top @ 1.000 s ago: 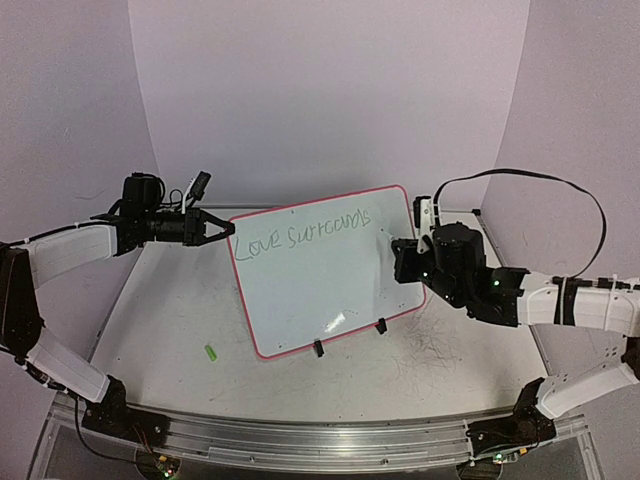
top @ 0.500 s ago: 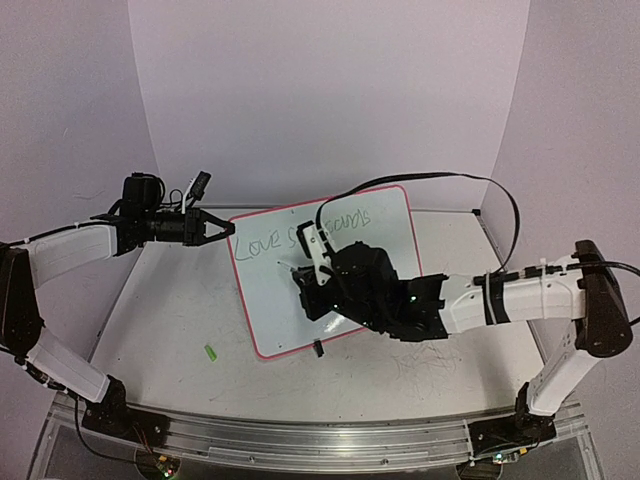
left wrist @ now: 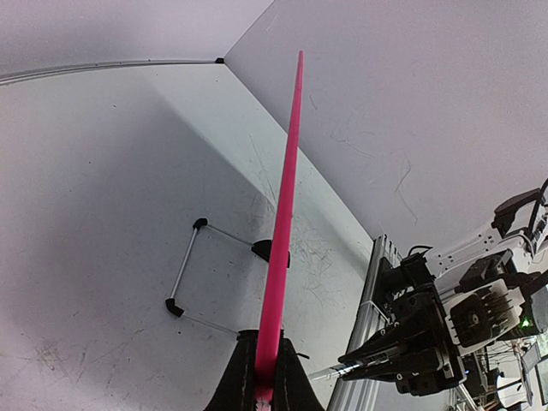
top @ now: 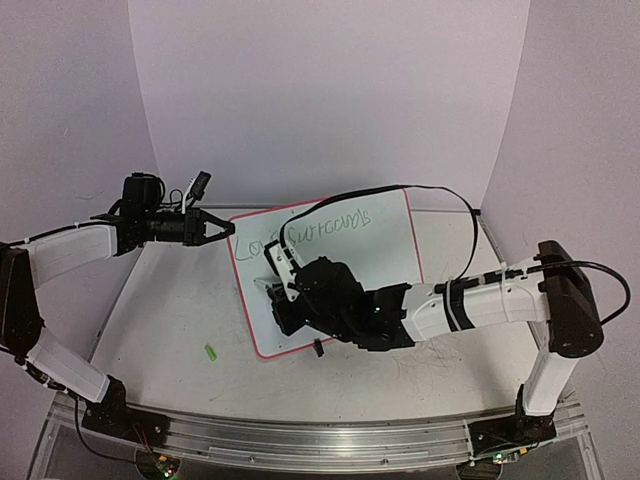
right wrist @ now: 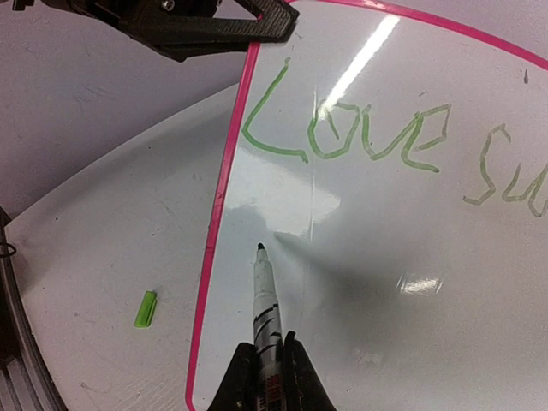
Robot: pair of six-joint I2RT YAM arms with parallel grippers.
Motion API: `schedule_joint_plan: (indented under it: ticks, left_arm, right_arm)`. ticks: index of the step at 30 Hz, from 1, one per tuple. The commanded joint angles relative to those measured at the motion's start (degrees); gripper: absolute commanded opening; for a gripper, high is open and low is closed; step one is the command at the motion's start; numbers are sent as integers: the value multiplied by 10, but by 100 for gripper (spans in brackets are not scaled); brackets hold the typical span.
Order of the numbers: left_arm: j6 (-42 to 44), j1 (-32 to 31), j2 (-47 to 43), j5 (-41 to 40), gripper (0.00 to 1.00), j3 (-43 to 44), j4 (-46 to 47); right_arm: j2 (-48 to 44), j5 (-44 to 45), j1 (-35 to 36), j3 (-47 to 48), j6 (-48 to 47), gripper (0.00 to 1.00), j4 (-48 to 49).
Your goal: Write a sentence on the whiteboard
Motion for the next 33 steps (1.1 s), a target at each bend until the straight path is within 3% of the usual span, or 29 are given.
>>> schedule_joint_plan:
  ticks: [1,33]
  left_arm:
    - [-12,0,1,-13,2,-3,6]
    - [-12,0,-1,-11,2,-4,6]
  right_arm:
    - [15,15,2,28,1,0,3]
    - [9,53,17,-29,71,0,-22]
